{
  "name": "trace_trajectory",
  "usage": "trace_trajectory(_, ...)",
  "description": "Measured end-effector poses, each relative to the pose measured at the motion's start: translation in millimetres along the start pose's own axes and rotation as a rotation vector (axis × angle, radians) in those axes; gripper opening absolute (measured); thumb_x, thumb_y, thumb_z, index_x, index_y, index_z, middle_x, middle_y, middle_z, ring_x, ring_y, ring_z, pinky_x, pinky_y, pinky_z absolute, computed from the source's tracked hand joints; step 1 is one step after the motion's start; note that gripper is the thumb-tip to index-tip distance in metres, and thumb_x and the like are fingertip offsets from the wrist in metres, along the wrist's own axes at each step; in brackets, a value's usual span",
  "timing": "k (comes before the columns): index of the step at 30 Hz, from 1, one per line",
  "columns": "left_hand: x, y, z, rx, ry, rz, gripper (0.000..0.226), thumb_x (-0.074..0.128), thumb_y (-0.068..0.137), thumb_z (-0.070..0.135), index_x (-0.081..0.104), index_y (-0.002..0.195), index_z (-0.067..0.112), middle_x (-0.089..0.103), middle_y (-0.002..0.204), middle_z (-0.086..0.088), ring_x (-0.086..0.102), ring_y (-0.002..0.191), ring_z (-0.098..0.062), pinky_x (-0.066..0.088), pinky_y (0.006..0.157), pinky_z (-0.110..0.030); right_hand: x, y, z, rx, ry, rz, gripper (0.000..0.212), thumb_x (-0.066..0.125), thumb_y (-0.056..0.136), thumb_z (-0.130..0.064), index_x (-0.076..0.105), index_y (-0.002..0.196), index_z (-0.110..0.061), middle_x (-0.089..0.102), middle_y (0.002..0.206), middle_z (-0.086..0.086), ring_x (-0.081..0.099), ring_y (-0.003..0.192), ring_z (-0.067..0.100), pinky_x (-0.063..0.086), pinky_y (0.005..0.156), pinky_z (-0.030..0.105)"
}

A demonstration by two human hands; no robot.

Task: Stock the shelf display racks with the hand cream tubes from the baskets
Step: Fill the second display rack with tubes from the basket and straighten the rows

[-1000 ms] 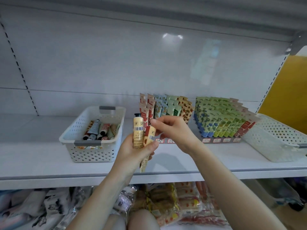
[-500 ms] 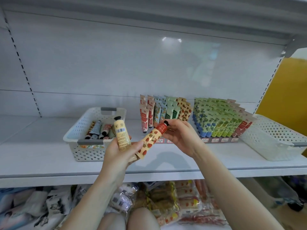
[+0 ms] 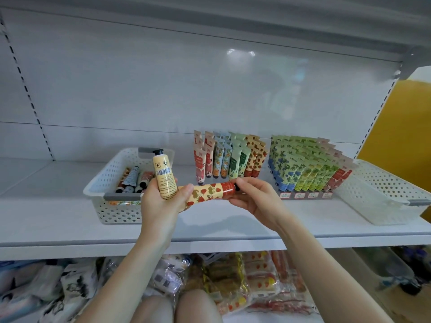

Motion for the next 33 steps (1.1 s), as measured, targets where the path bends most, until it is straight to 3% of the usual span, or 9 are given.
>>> trace_trajectory(5,-1.6,-1.1,3.0,0.031,0.028,-0.003,0.025,0.074,0.076,0.016,0.051,0.084,0.024,0.063,0.091,-0.012,0.063,0.088,-0.025,0.054,0.079,-0.037,1.6,3.6,4.9,0.012,-0.151,0.034,0.024,0.05,0.094,-0.021,0.063,0.089,-0.001,0.07,0.069,0.008,0.068,0.061,0.014,0.055,0.056,0.018)
trace_trajectory(10,-0.2,-3.0,11.5,0.166,0.152,-0.034,0.026,0.075,0.075,0.017,0.052,0.084,0.023,0.064,0.083,-0.004,0.062,0.077,-0.014,0.051,0.068,-0.028,5.8,6.3,10.0,0.094,-0.337,0.124,0.041,0.05,0.093,-0.038,0.055,0.069,-0.005,0.059,0.05,0.004,0.054,0.04,0.013,0.045,0.042,0.02)
trace_trajectory(13,0.2,-2.6,16.4,0.238,0.179,-0.067,0.029,0.076,0.074,0.016,0.05,0.082,0.026,0.065,0.085,-0.008,0.062,0.081,-0.021,0.05,0.071,-0.03,10.0,7.7,13.8,0.148,-0.375,0.144,0.045,0.047,0.095,-0.039,0.045,0.06,-0.011,0.048,0.042,-0.002,0.047,0.035,0.013,0.039,0.039,0.021)
trace_trajectory(18,2.1,-2.5,28.0,0.355,0.226,-0.2,0.033,0.075,0.073,0.014,0.05,0.08,0.034,0.069,0.085,0.002,0.063,0.081,-0.011,0.048,0.07,-0.012,13.2,15.4,25.1,0.35,-0.343,0.095,0.038,0.042,0.096,-0.032,0.036,0.062,-0.016,0.034,0.042,-0.004,0.033,0.033,0.01,0.029,0.034,0.019)
trace_trajectory(21,1.8,2.6,33.8,0.369,0.262,-0.296,0.033,0.076,0.073,0.013,0.052,0.082,0.034,0.069,0.083,0.002,0.063,0.078,-0.008,0.049,0.07,-0.016,17.9,14.1,29.1,0.416,-0.425,0.031,0.04,0.037,0.099,-0.035,0.042,0.064,-0.014,0.043,0.046,-0.001,0.042,0.037,0.011,0.033,0.037,0.019)
trace_trajectory(24,-1.7,11.7,40.1,0.355,0.331,-0.333,0.032,0.075,0.075,0.015,0.05,0.081,0.033,0.064,0.079,0.007,0.059,0.071,0.005,0.046,0.063,-0.011,22.0,12.6,21.2,0.278,-0.648,0.027,0.044,0.037,0.099,-0.038,0.058,0.074,-0.009,0.065,0.063,0.006,0.064,0.056,0.016,0.051,0.049,0.021)
trace_trajectory(27,-6.6,17.8,45.9,0.357,0.38,-0.344,0.031,0.073,0.077,0.016,0.048,0.079,0.033,0.06,0.078,0.012,0.057,0.069,0.006,0.043,0.06,-0.005,21.4,12.9,5.0,-0.031,-0.739,0.063,0.033,0.039,0.098,-0.034,0.063,0.093,-0.012,0.067,0.084,0.001,0.064,0.077,0.013,0.053,0.071,0.025)
trace_trajectory(30,-7.6,19.9,47.9,0.363,0.407,-0.347,0.029,0.073,0.078,0.02,0.047,0.08,0.034,0.06,0.081,0.012,0.057,0.076,0.001,0.044,0.065,-0.012,26.0,8.3,-9.6,-0.213,-0.749,-0.13,0.016,0.055,0.092,-0.025,0.064,0.1,-0.015,0.065,0.087,-0.008,0.063,0.077,-0.001,0.052,0.069,0.017)
trace_trajectory(33,-2.0,18.9,48.8,0.374,0.414,-0.362,0.029,0.072,0.078,0.022,0.047,0.082,0.036,0.06,0.081,0.013,0.057,0.074,0.006,0.044,0.062,-0.005,30.8,6.9,-11.4,-0.24,-0.776,-0.242,0.019,0.066,0.084,-0.014,0.064,0.103,-0.013,0.065,0.083,-0.01,0.062,0.073,-0.005,0.051,0.068,0.014)
Point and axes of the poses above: each hand's wrist, its own y-axis towards the middle knuckle, its own x-axis out of the palm, z = x × y, the point moved 1 cm from there along y, towards the middle knuckle
